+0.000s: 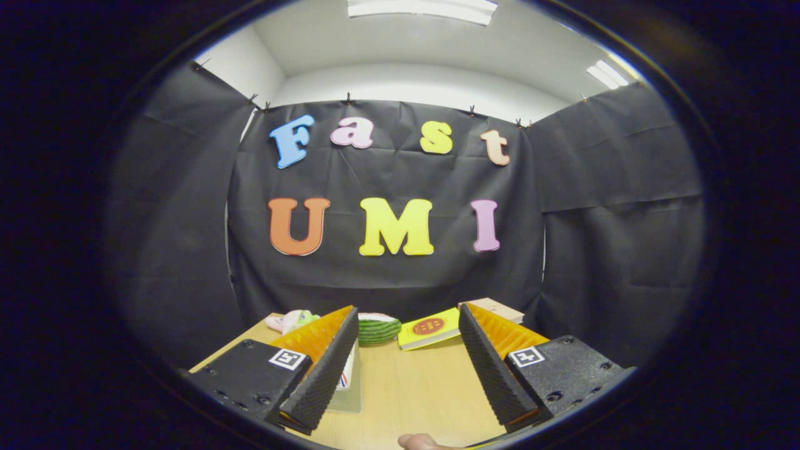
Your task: Open the storage box then place both shoes into the box .Put the left shoe in first, then the right shoe, with the right side of both shoes facing outward in a uniform manner.
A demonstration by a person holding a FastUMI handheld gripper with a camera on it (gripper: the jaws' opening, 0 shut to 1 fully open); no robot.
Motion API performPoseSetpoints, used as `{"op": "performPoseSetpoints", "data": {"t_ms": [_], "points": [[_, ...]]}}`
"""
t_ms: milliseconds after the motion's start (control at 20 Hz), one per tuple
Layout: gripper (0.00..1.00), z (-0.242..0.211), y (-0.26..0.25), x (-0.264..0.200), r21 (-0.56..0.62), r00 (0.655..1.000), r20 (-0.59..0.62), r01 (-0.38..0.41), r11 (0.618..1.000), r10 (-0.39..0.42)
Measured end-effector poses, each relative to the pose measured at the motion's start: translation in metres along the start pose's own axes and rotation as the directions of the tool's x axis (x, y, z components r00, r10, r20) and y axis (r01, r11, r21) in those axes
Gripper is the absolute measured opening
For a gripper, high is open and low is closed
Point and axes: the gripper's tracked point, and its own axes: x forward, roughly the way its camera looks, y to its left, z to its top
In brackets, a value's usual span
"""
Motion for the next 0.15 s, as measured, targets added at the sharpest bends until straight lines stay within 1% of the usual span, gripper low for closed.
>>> {"op": "performPoseSetpoints", "data": {"t_ms": [150], "points": [[1.0, -0.0052, 0.0017, 0.0004, 0.006, 1.0, -0.018, -0.009, 1.0, 0.009]]}}
